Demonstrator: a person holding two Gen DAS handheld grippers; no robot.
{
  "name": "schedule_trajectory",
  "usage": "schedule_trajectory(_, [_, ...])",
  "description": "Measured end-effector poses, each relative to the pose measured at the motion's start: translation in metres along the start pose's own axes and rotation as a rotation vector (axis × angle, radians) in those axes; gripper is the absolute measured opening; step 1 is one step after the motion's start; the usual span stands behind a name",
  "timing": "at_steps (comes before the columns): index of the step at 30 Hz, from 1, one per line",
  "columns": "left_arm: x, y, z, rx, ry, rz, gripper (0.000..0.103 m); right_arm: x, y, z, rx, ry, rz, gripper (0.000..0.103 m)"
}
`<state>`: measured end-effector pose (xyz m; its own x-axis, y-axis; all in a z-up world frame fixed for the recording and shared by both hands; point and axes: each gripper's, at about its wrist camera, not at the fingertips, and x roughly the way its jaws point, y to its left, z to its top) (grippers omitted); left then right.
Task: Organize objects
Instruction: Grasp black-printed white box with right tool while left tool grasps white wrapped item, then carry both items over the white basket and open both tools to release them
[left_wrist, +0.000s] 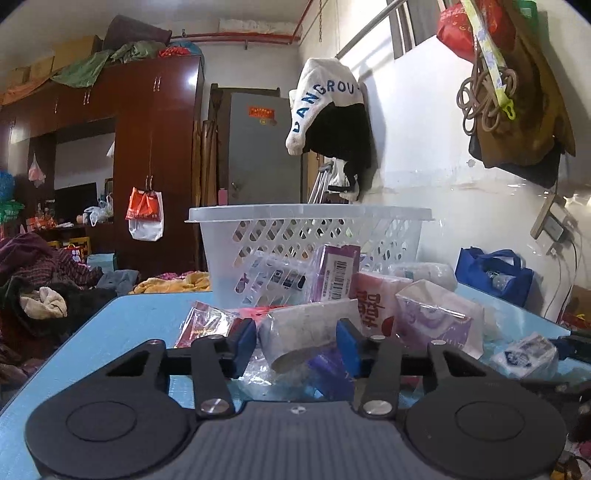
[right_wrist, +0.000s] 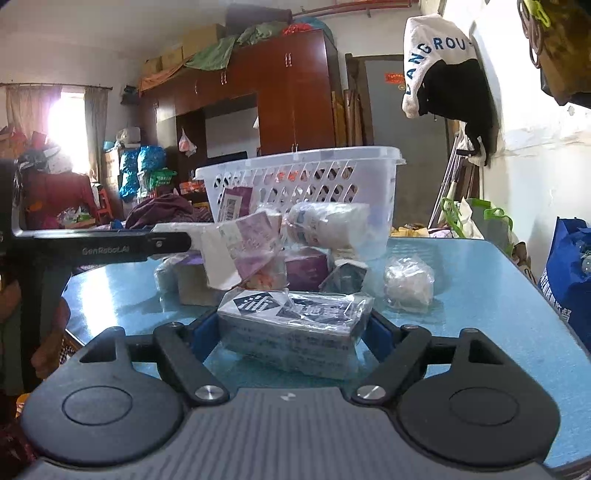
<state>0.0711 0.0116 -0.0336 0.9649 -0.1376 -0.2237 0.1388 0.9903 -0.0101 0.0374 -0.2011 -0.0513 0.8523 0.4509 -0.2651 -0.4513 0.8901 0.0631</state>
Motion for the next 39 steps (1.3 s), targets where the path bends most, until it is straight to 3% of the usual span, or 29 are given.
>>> schedule_trajectory(11, [-0.003, -0.004, -0.005, 0.035, -0.001, -0.02, 0.051, 0.0, 0.0, 0.001, -0.01, 0.005, 0.006, 0.082])
schedule_trajectory(13, [-0.007, -0.007, -0.007, 0.067, -0.019, -0.007, 0.055, 0.0, 0.0, 0.002, -0.01, 0.005, 0.007, 0.082])
schedule_trajectory(15, [-0.007, -0.006, -0.009, 0.082, -0.026, 0.0, 0.07, 0.001, 0.0, 0.002, -0.01, 0.005, 0.007, 0.082])
schedule_trajectory(18, [-0.001, -0.001, -0.004, 0.049, -0.015, -0.017, 0.07, 0.002, 0.0, 0.002, -0.012, 0.008, 0.008, 0.082])
schedule_trajectory(20, [0.002, -0.001, -0.004, 0.052, -0.006, -0.021, 0.064, 0.003, 0.0, 0.001, -0.013, 0.013, 0.009, 0.082])
schedule_trajectory(21, [0.002, -0.001, -0.005, 0.058, -0.012, -0.024, 0.053, 0.003, 0.0, 0.001, -0.014, 0.014, 0.009, 0.082])
schedule_trajectory(23, [0.0, -0.003, -0.006, 0.072, -0.022, -0.029, 0.049, 0.003, 0.0, 0.0, -0.014, 0.014, 0.008, 0.082])
schedule_trajectory(31, [-0.021, -0.005, -0.004, 0.103, -0.102, -0.05, 0.047, -0.003, -0.003, 0.004, -0.006, -0.006, 0.0, 0.082])
schedule_trajectory(39, [-0.022, 0.013, 0.022, 0.015, -0.135, -0.057, 0.047, -0.01, -0.004, 0.039, -0.027, -0.063, 0.002, 0.082])
